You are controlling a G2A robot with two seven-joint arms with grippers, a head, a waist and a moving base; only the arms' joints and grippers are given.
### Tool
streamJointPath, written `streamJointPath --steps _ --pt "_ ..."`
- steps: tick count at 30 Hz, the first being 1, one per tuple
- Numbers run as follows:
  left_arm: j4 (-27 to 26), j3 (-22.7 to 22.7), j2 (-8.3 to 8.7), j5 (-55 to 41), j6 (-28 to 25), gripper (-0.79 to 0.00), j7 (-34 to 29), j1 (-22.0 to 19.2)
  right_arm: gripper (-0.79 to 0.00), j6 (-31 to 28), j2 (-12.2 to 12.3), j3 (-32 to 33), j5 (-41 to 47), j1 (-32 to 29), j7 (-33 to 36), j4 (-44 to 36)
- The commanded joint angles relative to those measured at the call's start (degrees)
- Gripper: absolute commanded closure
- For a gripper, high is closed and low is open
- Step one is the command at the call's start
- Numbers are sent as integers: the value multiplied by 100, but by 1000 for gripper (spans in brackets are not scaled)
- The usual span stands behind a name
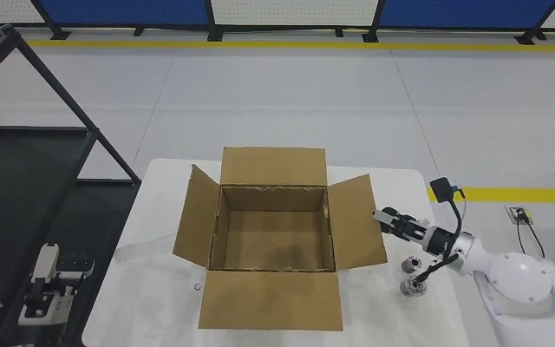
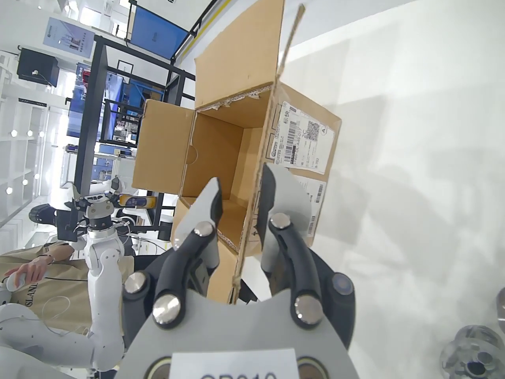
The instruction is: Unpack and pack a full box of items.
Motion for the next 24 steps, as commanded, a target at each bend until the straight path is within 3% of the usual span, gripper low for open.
streamJointPath --steps 1,12,16,24 --pt "0 0 0 0 0 -785 0 0 -785 -152 35 274 -8 -189 -8 -172" --pt "0 0 0 0 0 -785 0 0 -785 -1454 200 2029 -630 -1945 139 -1135" --pt "0 0 0 0 0 -785 0 0 -785 -2020 238 2441 -1314 -2641 441 -1411" --pt "0 0 0 0 0 -785 0 0 -785 -2020 238 2441 -1314 -2641 441 -1411"
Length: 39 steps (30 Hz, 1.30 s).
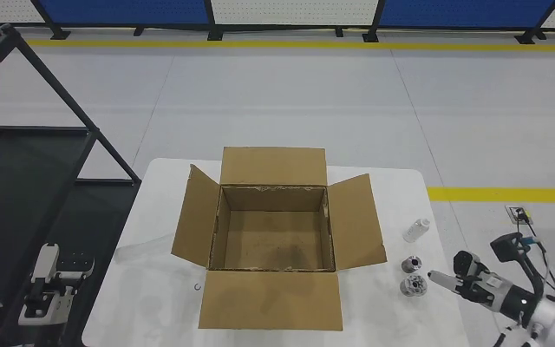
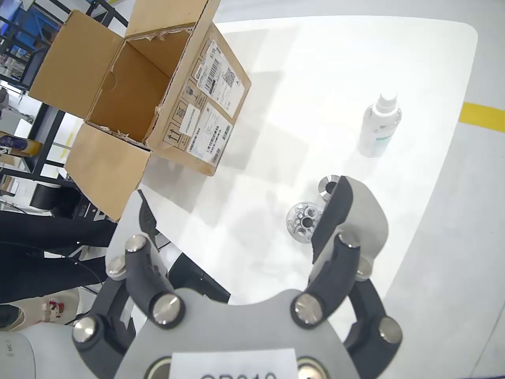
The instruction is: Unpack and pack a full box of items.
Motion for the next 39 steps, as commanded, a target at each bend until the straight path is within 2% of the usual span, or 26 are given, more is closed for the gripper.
streamJointPath --steps 1,6,12,19,28,39 --pt "0 0 0 0 0 -785 0 0 -785 -1 0 0 -1 -2 0 0" --pt "0 0 0 0 0 -785 0 0 -785 -5 -1 -36 -219 -2 -221 -120" --pt "0 0 0 0 0 -785 0 0 -785 -355 66 -430 -1488 -16 -45 -146" --pt "0 0 0 0 0 -785 0 0 -785 -286 90 -1026 -2839 -16 -326 163" --pt "0 0 0 0 0 -785 0 0 -785 -132 92 -1617 -3104 431 -568 1124" --pt "0 0 0 0 0 -785 0 0 -782 66 96 -2216 -3367 1002 -424 1685"
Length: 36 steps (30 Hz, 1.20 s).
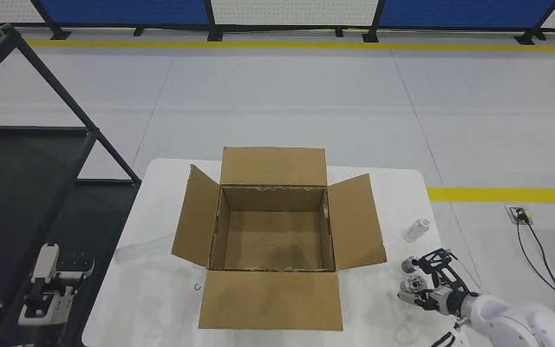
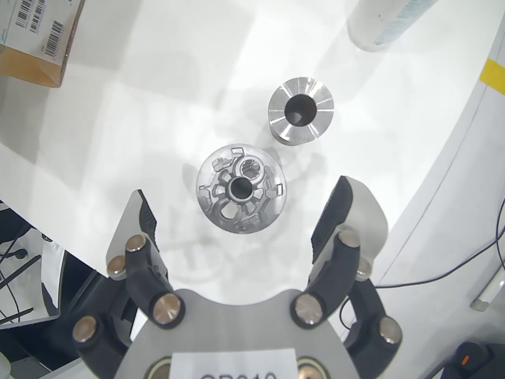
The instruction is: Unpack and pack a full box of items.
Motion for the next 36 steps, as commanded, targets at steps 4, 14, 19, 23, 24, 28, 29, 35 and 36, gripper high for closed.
streamJointPath --steps 4,14,19,23,24,28,29,35,36 --pt "0 0 0 0 0 -785 0 0 -280 73 2 -167 -76 182 28 159" --pt "0 0 0 0 0 -785 0 0 0 106 36 -135 -90 157 -25 84" --pt "0 0 0 0 0 -785 0 0 0 119 63 145 139 -48 -159 -276" --pt "0 0 0 0 0 -785 0 0 0 402 78 469 452 -289 -117 -804" --pt "0 0 0 0 0 -785 0 0 0 515 78 534 538 -345 -105 -952" --pt "0 0 0 0 0 -785 0 0 0 879 72 762 869 -539 -121 -1592" --pt "0 0 0 0 0 -785 0 0 0 950 71 824 944 -575 -130 -1750" --pt "0 0 0 0 0 -785 0 0 0 1309 98 1076 1001 -540 156 -2808" --pt "0 0 0 0 0 -785 0 0 0 1371 104 1109 1004 -503 219 -2982"
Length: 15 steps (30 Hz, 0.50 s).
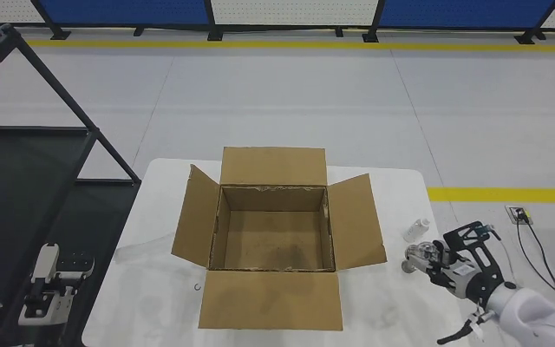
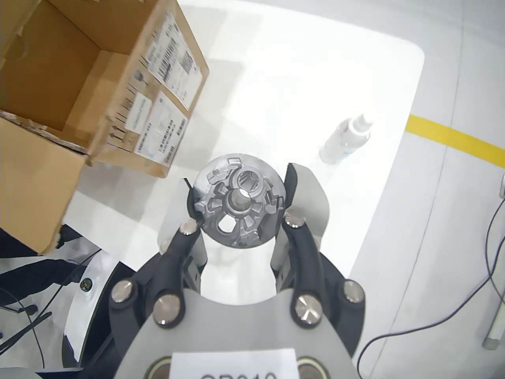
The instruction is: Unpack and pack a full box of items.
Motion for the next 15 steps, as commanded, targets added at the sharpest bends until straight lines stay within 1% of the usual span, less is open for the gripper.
streamJointPath --steps 1,5,7,10,15 --pt "0 0 0 0 0 -785 0 0 0 113 11 50 26 74 127 -348" --pt "0 0 0 0 0 -785 0 0 0 307 42 4 -32 282 466 -974" --pt "0 0 0 0 0 -785 0 0 0 223 66 -168 -89 544 570 -974" --pt "0 0 0 0 0 -785 0 0 0 151 100 -633 -211 1090 804 -974" --pt "0 0 0 0 0 -785 0 0 0 467 98 -1730 -445 2124 1256 -974"
